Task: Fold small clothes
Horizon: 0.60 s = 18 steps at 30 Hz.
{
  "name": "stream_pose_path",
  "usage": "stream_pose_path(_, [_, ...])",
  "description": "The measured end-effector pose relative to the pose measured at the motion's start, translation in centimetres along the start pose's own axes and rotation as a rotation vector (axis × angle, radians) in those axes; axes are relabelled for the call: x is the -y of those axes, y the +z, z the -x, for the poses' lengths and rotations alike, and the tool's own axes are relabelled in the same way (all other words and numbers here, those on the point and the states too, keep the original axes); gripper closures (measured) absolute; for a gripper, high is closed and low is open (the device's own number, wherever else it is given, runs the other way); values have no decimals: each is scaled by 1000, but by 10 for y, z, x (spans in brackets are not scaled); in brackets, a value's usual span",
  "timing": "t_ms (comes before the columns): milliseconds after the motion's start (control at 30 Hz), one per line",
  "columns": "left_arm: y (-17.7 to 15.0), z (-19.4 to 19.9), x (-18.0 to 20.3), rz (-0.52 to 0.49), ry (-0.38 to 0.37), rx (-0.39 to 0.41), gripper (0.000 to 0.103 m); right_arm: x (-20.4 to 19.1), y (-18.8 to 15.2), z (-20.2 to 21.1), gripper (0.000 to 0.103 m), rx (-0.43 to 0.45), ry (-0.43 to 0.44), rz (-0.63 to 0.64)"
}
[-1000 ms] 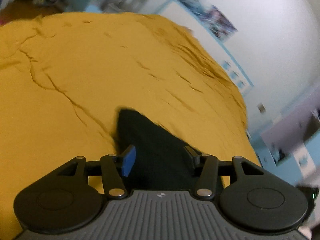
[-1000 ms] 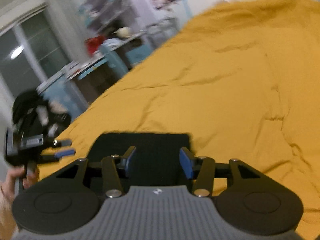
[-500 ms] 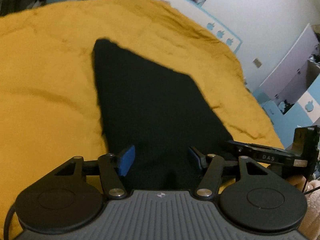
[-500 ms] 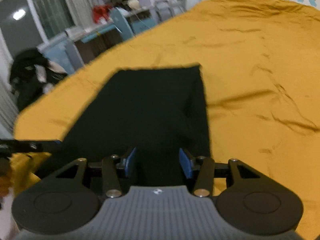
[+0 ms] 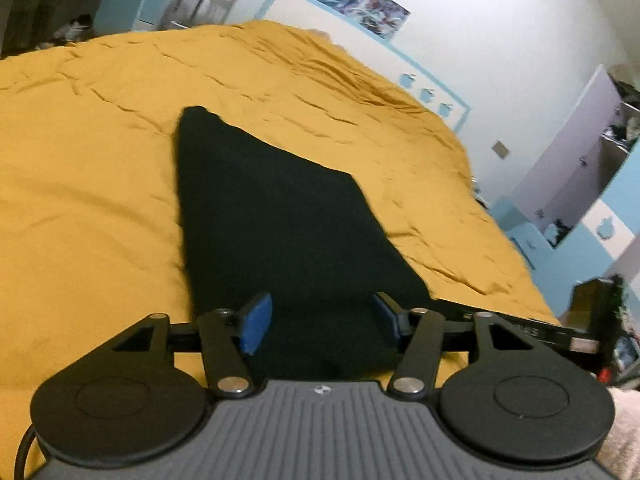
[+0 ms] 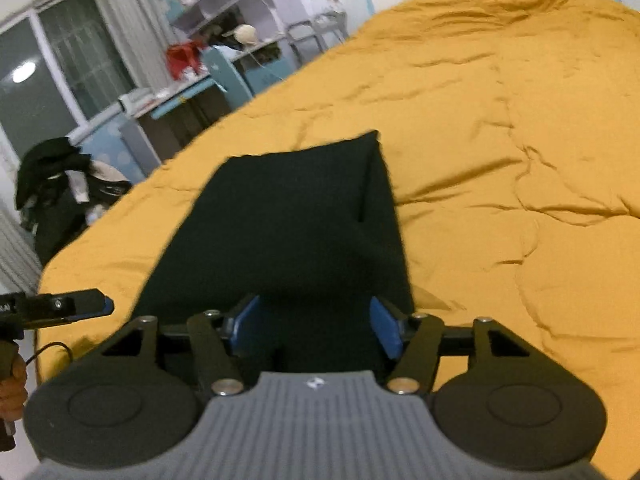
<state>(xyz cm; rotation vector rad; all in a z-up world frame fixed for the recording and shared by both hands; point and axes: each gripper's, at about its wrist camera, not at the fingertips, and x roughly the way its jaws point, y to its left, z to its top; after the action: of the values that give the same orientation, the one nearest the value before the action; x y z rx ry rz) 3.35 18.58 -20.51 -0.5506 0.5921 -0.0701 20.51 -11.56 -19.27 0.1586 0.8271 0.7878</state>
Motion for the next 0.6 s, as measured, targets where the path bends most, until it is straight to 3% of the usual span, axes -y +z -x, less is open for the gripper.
stream_pose_path(133, [-17, -11, -9, 38, 31, -69, 36, -2, -16, -6, 45, -54, -51, 10])
stream_pose_path(200, [-27, -15, -18, 63, 16, -65, 36, -2, -26, -9, 46, -62, -83, 30])
stream_pose_path(467, [-39, -22, -9, -15, 63, -56, 35, -2, -39, -15, 43, -58, -116, 54])
stream_pose_path(600, [-38, -23, -6, -8, 68, -60, 33, -9, -39, -18, 21, -85, -97, 89])
